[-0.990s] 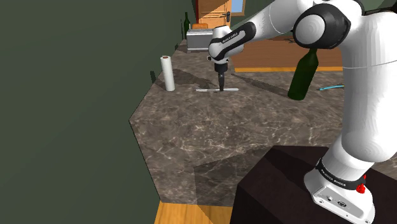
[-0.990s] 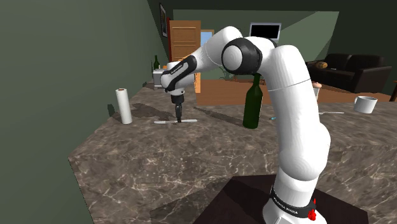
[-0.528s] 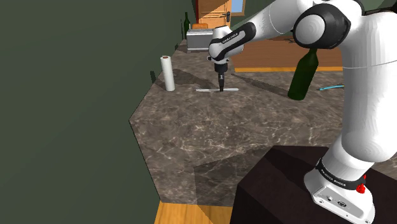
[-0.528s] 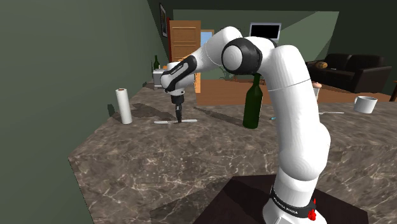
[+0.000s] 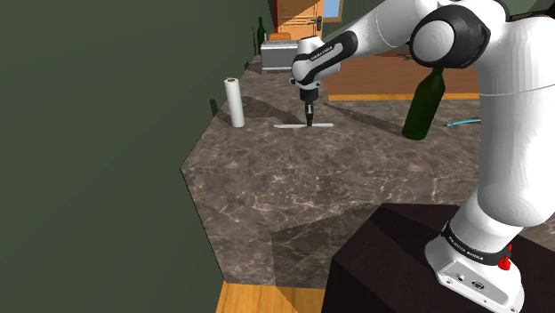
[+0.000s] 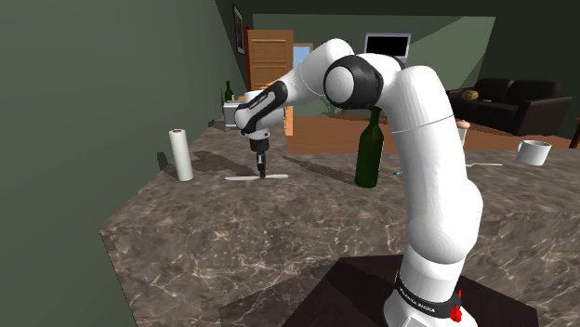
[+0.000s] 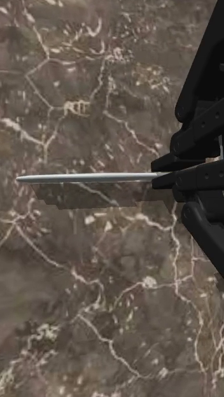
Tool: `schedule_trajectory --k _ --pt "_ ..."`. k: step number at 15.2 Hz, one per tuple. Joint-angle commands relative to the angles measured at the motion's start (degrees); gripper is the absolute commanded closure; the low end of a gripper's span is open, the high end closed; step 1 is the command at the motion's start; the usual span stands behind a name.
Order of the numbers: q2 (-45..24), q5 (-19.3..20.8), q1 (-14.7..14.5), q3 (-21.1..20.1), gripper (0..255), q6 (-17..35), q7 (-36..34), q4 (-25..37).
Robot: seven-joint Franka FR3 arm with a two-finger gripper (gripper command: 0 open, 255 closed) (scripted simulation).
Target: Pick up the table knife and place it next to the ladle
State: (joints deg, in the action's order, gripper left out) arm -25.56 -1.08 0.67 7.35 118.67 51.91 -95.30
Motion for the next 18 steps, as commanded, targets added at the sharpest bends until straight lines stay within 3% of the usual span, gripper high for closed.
schedule_trajectory --k 1,18 --pt "0.00 0.00 0.00 0.00 255 0.00 0.00 0.00" --pt "3.90 0.48 -0.09 0.26 255 -11.38 0.00 7.52"
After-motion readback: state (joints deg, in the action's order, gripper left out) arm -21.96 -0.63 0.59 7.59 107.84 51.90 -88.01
